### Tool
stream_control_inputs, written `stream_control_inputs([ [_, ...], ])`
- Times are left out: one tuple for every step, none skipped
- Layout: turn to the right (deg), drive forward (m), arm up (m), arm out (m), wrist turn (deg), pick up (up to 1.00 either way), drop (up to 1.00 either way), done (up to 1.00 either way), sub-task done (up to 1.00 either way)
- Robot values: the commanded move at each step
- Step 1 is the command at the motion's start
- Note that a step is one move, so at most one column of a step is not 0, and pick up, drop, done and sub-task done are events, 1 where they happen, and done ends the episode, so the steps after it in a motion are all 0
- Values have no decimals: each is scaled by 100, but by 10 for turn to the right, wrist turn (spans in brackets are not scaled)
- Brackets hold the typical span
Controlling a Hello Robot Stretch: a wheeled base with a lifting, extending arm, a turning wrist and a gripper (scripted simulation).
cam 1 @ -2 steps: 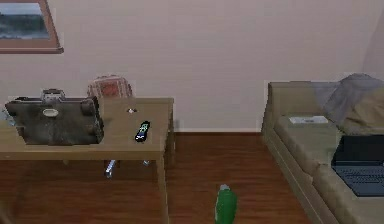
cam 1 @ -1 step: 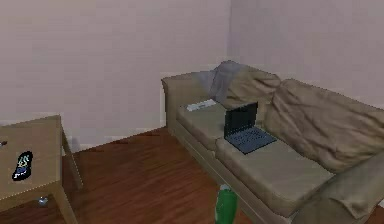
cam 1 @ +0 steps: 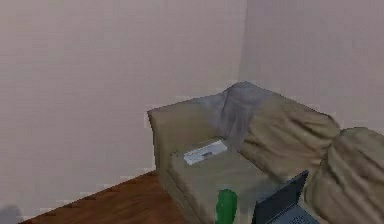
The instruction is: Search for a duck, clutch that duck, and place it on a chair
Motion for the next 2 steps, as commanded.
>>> stream_control_inputs([
  [-360,0,0,0,0,0,0,0,0],
  [0,100,0,0,0,0,0,0,0],
])
